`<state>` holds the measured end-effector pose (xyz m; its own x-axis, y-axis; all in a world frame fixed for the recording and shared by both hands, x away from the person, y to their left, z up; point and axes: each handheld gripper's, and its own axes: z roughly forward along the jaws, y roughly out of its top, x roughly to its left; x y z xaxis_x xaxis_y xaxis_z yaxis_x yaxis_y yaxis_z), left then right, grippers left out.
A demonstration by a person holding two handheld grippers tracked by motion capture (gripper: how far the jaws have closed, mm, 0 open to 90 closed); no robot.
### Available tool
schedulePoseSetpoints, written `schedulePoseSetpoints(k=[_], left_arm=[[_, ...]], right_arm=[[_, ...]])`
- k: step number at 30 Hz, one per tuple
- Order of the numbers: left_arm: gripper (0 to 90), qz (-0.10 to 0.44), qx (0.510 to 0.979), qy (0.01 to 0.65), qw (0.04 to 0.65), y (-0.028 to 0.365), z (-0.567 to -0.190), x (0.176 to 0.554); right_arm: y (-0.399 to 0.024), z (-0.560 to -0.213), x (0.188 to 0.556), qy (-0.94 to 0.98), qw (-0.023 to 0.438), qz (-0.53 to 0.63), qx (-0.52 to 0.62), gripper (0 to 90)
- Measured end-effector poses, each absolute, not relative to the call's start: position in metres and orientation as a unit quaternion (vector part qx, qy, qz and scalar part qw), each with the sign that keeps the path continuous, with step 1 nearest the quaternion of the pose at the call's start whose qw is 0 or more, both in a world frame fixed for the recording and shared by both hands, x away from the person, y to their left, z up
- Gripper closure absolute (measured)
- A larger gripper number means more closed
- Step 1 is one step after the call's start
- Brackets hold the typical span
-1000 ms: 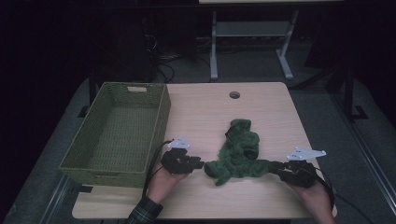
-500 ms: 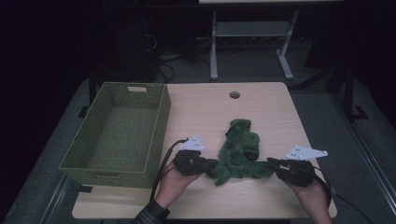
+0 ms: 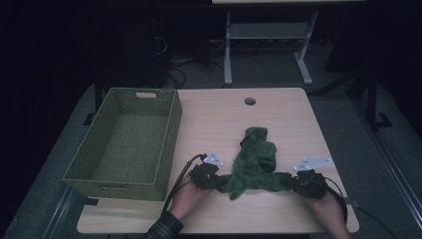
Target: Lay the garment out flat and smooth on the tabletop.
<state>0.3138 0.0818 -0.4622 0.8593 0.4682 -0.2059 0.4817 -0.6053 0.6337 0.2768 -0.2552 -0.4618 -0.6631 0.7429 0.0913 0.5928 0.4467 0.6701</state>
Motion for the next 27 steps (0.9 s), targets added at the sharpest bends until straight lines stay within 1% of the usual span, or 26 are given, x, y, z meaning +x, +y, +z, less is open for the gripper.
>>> schedulePoseSetpoints(k=[2,7,14,20,24,25,26,27], left_arm=[[89.8,-0.008,0.897,0.265,0.354,0.085,-0.463,0.313],[89.9,-0.009,0.896,0.27,0.352,0.095,-0.462,0.309],[90.0,-0.008,0.895,0.279,0.348,0.116,-0.461,0.292],[90.0,-0.009,0.89,0.288,0.354,0.131,-0.462,0.275],[89.8,-0.019,0.887,0.29,0.359,0.131,-0.462,0.277],[89.7,-0.024,0.884,0.292,0.364,0.131,-0.461,0.278],[87.4,-0.025,0.881,0.294,0.37,0.131,-0.46,0.279],[83.1,-0.026,0.879,0.293,0.375,0.131,-0.458,0.28]], right_arm=[[-0.256,-0.463,0.277,0.843,0.105,0.344,0.4,89.5],[-0.26,-0.463,0.277,0.846,0.121,0.332,0.398,89.7],[-0.263,-0.463,0.272,0.85,0.126,0.324,0.395,89.8],[-0.26,-0.464,0.259,0.856,0.121,0.322,0.386,89.9],[-0.256,-0.464,0.254,0.858,0.116,0.327,0.38,89.4],[-0.255,-0.463,0.254,0.857,0.113,0.332,0.377,86.8],[-0.255,-0.462,0.255,0.855,0.113,0.34,0.375,83.3],[-0.254,-0.46,0.255,0.85,0.108,0.349,0.381,81.1]])
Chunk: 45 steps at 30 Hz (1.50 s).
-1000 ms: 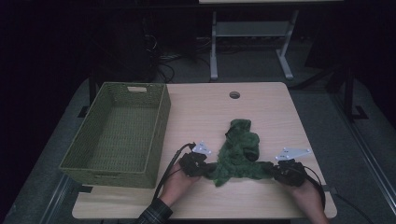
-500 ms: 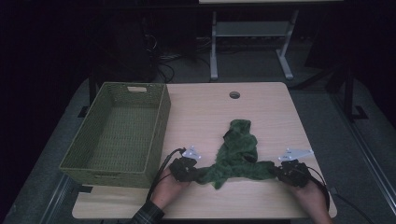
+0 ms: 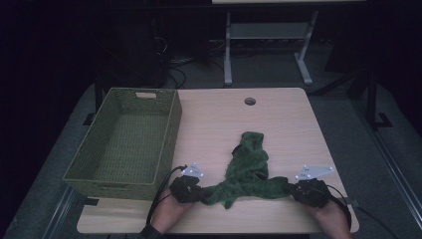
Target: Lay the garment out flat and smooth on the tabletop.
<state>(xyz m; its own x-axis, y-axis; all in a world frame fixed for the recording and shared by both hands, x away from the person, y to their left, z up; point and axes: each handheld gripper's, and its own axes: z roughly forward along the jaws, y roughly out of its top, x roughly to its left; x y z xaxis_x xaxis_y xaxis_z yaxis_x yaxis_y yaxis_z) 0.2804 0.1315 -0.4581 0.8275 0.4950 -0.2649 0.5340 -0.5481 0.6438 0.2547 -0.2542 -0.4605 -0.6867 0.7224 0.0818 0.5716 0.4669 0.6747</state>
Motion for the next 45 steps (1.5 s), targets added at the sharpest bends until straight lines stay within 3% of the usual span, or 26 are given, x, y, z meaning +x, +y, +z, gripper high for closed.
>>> schedulePoseSetpoints(k=[4,10,26,34,37,40,45], left_arm=[[73.5,-0.011,0.871,0.294,0.394,0.132,-0.445,0.287],[60.6,0.01,0.863,0.287,0.416,0.122,-0.427,0.303],[46.0,0.032,0.86,0.261,0.438,0.068,-0.411,0.377],[41.4,0.003,0.857,0.262,0.444,0.049,-0.423,0.399],[43.2,-0.014,0.86,0.256,0.44,0.043,-0.429,0.402],[55.0,-0.027,0.868,0.247,0.431,0.039,-0.434,0.402],[80.4,-0.036,0.877,0.231,0.419,0.038,-0.437,0.401]], right_arm=[[-0.256,-0.453,0.258,0.837,0.117,0.374,0.382,70.7],[-0.255,-0.444,0.268,0.821,0.121,0.399,0.391,62.0],[-0.233,-0.448,0.3,0.818,0.1,0.406,0.395,55.2],[-0.228,-0.451,0.307,0.816,0.083,0.41,0.399,53.7],[-0.226,-0.453,0.31,0.814,0.078,0.411,0.403,53.7],[-0.223,-0.457,0.314,0.817,0.064,0.404,0.407,56.2],[-0.218,-0.461,0.317,0.822,0.048,0.391,0.411,80.4]])
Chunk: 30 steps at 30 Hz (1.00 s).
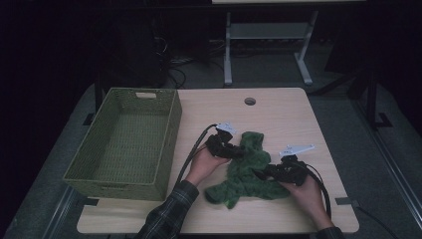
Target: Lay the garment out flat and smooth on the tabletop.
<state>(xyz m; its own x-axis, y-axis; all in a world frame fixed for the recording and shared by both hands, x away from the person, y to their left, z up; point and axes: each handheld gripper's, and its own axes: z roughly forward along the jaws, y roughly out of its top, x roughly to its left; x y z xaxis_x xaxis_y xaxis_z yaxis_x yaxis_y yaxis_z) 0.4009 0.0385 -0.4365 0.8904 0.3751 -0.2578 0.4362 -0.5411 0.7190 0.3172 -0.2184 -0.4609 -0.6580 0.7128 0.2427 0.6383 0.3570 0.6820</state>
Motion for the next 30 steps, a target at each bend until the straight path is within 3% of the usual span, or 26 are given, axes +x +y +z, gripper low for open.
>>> schedulePoseSetpoints(k=[3,8,16,23,30], left_arm=[[85.0,-0.036,0.878,0.23,0.418,0.039,-0.434,0.398],[85.9,-0.021,0.874,0.226,0.429,0.047,-0.422,0.394],[86.2,0.006,0.855,0.235,0.462,0.068,-0.396,0.381],[86.6,0.026,0.844,0.275,0.459,0.091,-0.397,0.373],[86.7,0.016,0.845,0.328,0.422,0.103,-0.429,0.371]], right_arm=[[-0.219,-0.461,0.318,0.826,0.063,0.386,0.405,86.8],[-0.223,-0.453,0.314,0.822,0.094,0.391,0.402,87.9],[-0.231,-0.412,0.31,0.813,0.175,0.407,0.378,88.2],[-0.223,-0.395,0.316,0.82,0.19,0.41,0.351,88.3],[-0.204,-0.421,0.336,0.839,0.15,0.389,0.35,88.3]])
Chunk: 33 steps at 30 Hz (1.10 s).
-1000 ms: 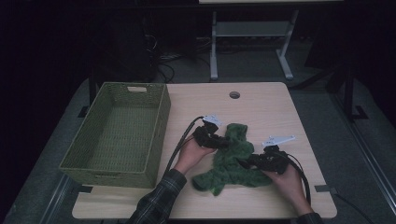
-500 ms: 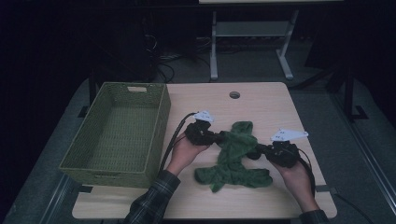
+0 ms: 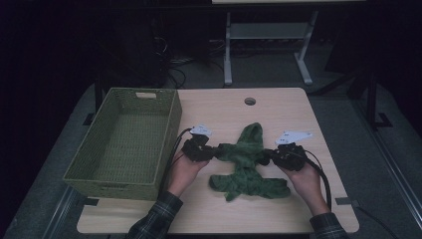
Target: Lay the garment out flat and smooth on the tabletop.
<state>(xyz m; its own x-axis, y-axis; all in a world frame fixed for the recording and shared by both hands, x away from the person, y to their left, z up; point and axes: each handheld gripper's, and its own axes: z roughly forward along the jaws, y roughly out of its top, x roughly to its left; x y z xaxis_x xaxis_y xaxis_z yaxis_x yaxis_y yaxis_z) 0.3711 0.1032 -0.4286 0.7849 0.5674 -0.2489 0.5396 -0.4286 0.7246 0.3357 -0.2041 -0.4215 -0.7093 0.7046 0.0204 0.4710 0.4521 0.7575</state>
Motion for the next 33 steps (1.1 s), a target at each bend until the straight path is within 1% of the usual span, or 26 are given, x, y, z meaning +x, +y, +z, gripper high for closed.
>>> schedulePoseSetpoints(k=[3,6,9,10,11,12,13,14,16,18,19,22,23,26,31,33], left_arm=[[86.7,0.011,0.849,0.343,0.402,0.106,-0.443,0.371],[86.6,0.008,0.857,0.348,0.38,0.107,-0.456,0.373],[86.5,0.001,0.855,0.354,0.379,0.108,-0.462,0.375],[86.2,0.001,0.855,0.353,0.38,0.108,-0.462,0.375],[84.8,0.003,0.855,0.352,0.382,0.108,-0.461,0.375],[82.5,0.008,0.853,0.353,0.384,0.109,-0.458,0.374],[74.4,0.012,0.85,0.357,0.388,0.109,-0.455,0.373],[68.2,0.015,0.849,0.355,0.391,0.11,-0.452,0.372],[59.4,0.024,0.841,0.357,0.406,0.112,-0.441,0.371],[55.1,0.034,0.835,0.353,0.42,0.112,-0.429,0.37],[53.2,0.039,0.833,0.351,0.425,0.111,-0.423,0.371],[51.9,0.051,0.833,0.341,0.434,0.105,-0.407,0.377],[51.4,0.058,0.832,0.337,0.436,0.103,-0.401,0.38],[51.5,0.073,0.833,0.328,0.44,0.092,-0.388,0.393],[51.9,0.058,0.843,0.317,0.43,0.066,-0.393,0.418],[51.0,0.049,0.846,0.32,0.424,0.054,-0.402,0.428]], right_arm=[[-0.198,-0.432,0.343,0.846,0.128,0.378,0.353,88.2],[-0.192,-0.442,0.349,0.854,0.116,0.367,0.351,88.1],[-0.188,-0.451,0.355,0.86,0.106,0.355,0.352,87.4],[-0.187,-0.453,0.356,0.86,0.102,0.353,0.355,86.6],[-0.187,-0.454,0.357,0.859,0.102,0.355,0.355,83.9],[-0.188,-0.453,0.357,0.857,0.1,0.358,0.357,80.8],[-0.19,-0.451,0.356,0.855,0.099,0.362,0.359,76.3],[-0.193,-0.448,0.354,0.852,0.1,0.366,0.362,74.5],[-0.198,-0.44,0.352,0.844,0.107,0.379,0.364,68.7],[-0.206,-0.43,0.35,0.834,0.118,0.394,0.367,68.2],[-0.209,-0.426,0.349,0.829,0.125,0.401,0.369,66.3],[-0.214,-0.418,0.35,0.821,0.138,0.411,0.371,64.2],[-0.216,-0.415,0.352,0.819,0.135,0.413,0.375,63.2],[-0.219,-0.409,0.357,0.814,0.145,0.416,0.379,63.0],[-0.22,-0.41,0.379,0.802,0.148,0.418,0.4,61.9],[-0.219,-0.414,0.389,0.803,0.136,0.41,0.41,60.5]])
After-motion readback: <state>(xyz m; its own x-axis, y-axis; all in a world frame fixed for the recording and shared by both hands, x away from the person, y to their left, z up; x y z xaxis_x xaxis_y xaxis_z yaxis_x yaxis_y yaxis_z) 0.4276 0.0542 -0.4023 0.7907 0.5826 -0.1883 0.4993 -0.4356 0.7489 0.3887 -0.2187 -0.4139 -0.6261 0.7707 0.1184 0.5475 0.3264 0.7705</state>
